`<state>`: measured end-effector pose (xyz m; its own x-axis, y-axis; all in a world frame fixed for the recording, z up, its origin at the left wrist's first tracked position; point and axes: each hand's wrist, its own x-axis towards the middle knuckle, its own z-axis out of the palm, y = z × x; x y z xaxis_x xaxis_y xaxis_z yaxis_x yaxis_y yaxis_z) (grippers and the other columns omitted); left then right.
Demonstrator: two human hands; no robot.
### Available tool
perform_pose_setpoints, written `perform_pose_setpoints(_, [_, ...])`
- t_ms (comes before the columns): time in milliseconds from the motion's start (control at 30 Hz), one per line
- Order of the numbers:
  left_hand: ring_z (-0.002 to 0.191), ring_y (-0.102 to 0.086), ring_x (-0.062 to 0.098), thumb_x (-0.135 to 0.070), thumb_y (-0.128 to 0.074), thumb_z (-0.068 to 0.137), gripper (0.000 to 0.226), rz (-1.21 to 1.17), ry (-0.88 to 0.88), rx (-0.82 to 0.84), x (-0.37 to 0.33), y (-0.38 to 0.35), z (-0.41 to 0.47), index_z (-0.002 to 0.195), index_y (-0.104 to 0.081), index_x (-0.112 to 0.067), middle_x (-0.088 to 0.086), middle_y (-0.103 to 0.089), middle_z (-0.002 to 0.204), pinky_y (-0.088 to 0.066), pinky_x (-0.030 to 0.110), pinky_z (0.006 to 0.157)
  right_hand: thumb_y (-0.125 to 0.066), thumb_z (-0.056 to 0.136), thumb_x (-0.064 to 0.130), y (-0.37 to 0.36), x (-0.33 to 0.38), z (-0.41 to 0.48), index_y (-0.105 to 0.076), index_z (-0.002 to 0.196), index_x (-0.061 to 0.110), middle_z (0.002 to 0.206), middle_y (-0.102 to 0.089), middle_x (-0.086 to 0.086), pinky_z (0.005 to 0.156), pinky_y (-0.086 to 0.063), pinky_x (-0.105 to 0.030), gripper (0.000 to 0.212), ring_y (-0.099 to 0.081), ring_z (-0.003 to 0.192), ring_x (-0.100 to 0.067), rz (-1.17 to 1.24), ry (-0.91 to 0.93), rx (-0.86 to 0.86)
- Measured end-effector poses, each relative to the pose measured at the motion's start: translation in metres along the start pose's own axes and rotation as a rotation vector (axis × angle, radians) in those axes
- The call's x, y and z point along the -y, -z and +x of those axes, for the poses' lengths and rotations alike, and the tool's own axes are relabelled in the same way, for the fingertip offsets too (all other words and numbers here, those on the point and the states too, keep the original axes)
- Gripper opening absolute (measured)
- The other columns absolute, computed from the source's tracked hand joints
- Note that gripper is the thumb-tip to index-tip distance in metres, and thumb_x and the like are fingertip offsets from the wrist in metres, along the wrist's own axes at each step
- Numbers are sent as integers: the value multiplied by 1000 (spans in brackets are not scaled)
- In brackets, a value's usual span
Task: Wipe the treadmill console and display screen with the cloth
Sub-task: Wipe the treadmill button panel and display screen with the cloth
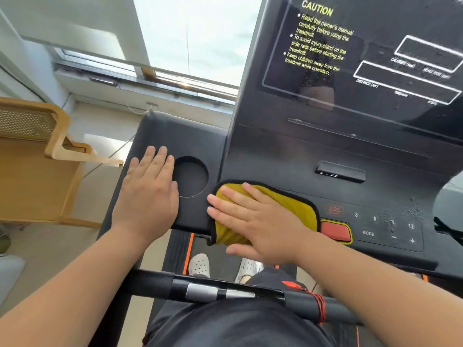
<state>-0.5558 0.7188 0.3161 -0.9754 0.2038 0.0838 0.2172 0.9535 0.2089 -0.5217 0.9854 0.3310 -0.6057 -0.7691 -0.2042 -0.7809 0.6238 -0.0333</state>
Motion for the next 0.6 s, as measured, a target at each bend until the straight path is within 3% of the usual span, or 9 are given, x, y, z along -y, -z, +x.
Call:
perform_pose_setpoints(200, [149,-31,35,-31,-35,96,59,-5,13,17,0,1,0,147,-46,-2,18,-40,157,-19,50,122,-22,101,73,30,-79,12,-9,166,27,173,-3,4,128,9,-49,81,3,160,-22,-114,-188,25])
perform_pose_setpoints(367, [149,-31,35,-32,-34,97,60,4,11,18,1,-1,0,147,-46,-2,18,-40,157,-21,51,123,-22,98,75,23,-36,39,-5,166,28,173,9,6,126,15,-53,84,14,159,-22,-1,-411,-50])
perform_pose_setpoints(433, [149,-31,35,-31,-33,97,60,0,9,13,0,0,0,147,-46,-1,18,-41,156,-21,51,122,-22,99,73,23,-15,48,-5,166,27,173,10,6,126,12,-55,84,16,159,-22,72,-419,-14])
perform_pose_setpoints(600, [148,-33,36,-30,-38,95,59,1,7,1,0,0,0,146,-47,-1,19,-42,155,-22,52,121,-25,101,70,4,26,8,-13,165,24,173,-6,2,128,-2,-53,80,-1,161,-25,98,-291,-30])
